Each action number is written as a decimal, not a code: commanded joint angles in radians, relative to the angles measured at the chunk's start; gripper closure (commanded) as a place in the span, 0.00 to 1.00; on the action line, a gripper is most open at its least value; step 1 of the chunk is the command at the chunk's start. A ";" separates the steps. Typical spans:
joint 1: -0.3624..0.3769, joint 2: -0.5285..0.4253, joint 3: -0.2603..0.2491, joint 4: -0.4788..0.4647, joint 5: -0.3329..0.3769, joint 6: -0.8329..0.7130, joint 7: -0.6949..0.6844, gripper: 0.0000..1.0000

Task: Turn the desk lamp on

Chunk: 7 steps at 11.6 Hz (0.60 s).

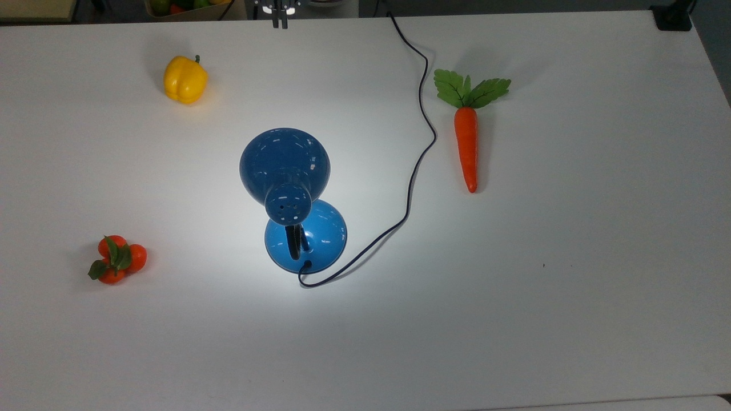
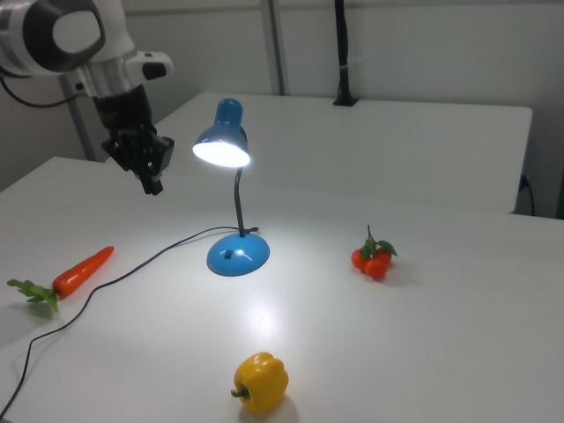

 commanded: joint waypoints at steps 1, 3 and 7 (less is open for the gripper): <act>-0.025 0.011 -0.007 0.036 0.009 -0.031 0.004 0.49; -0.029 0.011 -0.008 0.036 0.008 -0.031 0.005 0.06; -0.028 0.002 -0.007 0.037 0.003 -0.054 0.014 0.00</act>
